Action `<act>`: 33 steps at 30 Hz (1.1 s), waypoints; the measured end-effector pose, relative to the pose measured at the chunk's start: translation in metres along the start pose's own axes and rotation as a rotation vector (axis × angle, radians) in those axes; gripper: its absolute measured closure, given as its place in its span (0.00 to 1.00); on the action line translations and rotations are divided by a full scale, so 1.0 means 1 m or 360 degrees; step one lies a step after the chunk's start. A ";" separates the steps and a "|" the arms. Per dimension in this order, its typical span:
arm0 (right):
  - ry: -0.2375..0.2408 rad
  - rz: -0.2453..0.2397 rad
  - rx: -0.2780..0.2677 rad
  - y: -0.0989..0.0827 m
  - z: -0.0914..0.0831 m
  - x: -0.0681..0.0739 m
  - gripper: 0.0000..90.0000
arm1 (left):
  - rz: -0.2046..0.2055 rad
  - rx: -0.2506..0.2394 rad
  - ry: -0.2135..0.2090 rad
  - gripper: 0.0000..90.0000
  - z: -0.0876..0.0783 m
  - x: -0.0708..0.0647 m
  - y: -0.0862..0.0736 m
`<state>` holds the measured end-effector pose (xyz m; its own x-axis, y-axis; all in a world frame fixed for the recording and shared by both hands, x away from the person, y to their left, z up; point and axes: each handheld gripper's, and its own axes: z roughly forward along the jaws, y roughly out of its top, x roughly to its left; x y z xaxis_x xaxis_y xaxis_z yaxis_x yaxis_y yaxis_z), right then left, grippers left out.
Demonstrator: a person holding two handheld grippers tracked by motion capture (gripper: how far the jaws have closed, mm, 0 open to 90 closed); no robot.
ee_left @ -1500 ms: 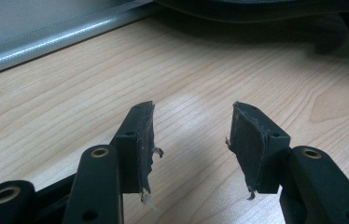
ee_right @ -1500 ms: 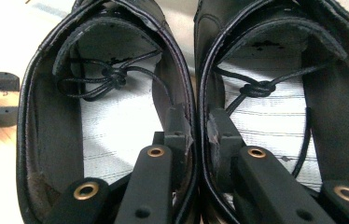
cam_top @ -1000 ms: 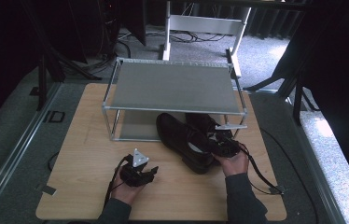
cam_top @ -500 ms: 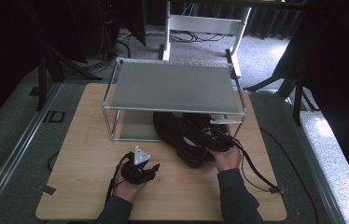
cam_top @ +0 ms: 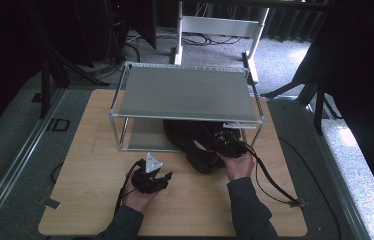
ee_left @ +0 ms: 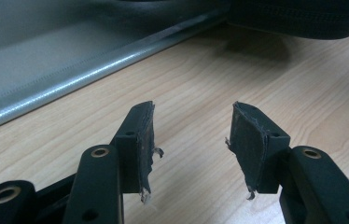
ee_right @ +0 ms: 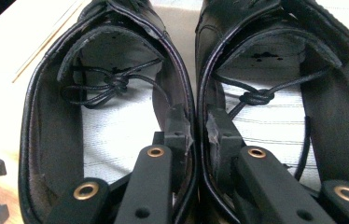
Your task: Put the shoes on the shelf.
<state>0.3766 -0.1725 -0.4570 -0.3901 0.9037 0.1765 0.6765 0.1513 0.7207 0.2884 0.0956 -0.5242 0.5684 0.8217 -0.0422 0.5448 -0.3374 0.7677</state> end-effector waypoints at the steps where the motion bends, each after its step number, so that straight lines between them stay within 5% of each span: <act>1: 0.0004 0.0010 -0.0004 0.000 0.001 0.000 0.89 | -0.0002 -0.0003 0.0001 0.56 0.000 0.000 0.001; 33: -0.0187 0.0158 -0.0139 0.009 0.037 0.013 0.89 | 0.0011 -0.0013 -0.0006 0.56 0.008 0.000 0.007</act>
<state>0.4006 -0.1451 -0.4729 -0.2451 0.9538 0.1736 0.6494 0.0286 0.7599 0.2973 0.0896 -0.5245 0.5748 0.8174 -0.0392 0.5356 -0.3395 0.7733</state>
